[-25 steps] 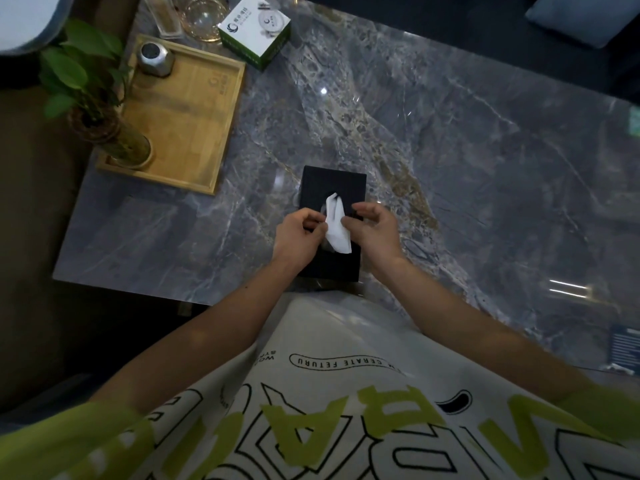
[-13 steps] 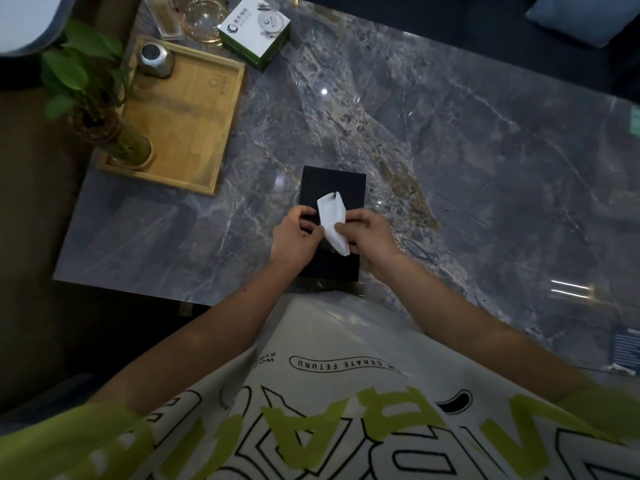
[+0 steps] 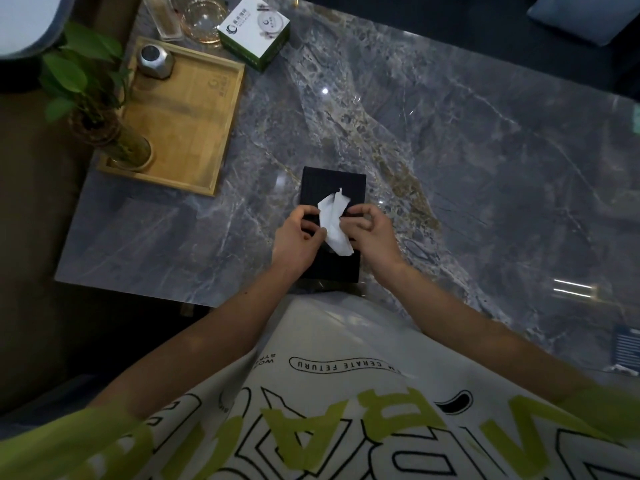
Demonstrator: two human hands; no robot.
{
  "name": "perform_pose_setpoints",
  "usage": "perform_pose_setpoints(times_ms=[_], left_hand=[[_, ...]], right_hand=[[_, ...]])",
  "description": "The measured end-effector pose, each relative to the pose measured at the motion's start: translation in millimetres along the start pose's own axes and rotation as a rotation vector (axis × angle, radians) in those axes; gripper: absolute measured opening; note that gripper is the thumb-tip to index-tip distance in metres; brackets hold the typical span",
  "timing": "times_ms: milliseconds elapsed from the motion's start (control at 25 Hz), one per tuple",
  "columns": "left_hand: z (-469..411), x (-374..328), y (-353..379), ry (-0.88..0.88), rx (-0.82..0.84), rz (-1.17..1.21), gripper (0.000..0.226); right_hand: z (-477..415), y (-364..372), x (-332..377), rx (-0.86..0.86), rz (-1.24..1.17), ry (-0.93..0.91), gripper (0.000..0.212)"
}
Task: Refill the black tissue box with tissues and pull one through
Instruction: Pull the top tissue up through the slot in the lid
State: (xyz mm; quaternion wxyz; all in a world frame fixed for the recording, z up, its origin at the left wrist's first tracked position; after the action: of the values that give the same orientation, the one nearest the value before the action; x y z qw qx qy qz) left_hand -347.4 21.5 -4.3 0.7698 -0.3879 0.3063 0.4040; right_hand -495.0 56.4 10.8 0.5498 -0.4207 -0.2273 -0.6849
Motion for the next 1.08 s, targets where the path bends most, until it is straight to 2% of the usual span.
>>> perform_pose_setpoints(times_ms=[160, 400, 640, 800, 1080], left_hand=[[-1, 1, 0, -0.004, 0.006, -0.01, 0.025], [-2, 3, 2, 0.039, 0.008, -0.052, 0.009], [0, 0, 1, 0.049, 0.018, -0.021, 0.009], [1, -2, 2, 0.047, 0.018, -0.009, 0.024], [-5, 4, 0, 0.026, 0.019, -0.014, 0.014]], right_hand=[[0, 2, 3, -0.004, -0.107, 0.091, 0.006], [-6, 4, 1, -0.008, -0.014, 0.107, 0.011], [-9, 6, 1, -0.037, 0.073, 0.115, 0.011], [-5, 10, 2, 0.02, 0.018, 0.126, 0.012], [-2, 9, 2, 0.038, -0.122, 0.181, 0.006]])
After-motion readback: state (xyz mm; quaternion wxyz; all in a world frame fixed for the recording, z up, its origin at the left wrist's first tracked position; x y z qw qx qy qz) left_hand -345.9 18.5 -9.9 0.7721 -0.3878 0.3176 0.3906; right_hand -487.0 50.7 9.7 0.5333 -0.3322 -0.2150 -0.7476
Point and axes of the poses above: each hand's wrist, its own z-axis away from the middle knuckle, its own y-axis out of the palm, x = y × z, the point moved 3 cm from there along -z, towards the middle knuckle, and after that the axes turned 2 degrees about -y, right-handed, at the moved point
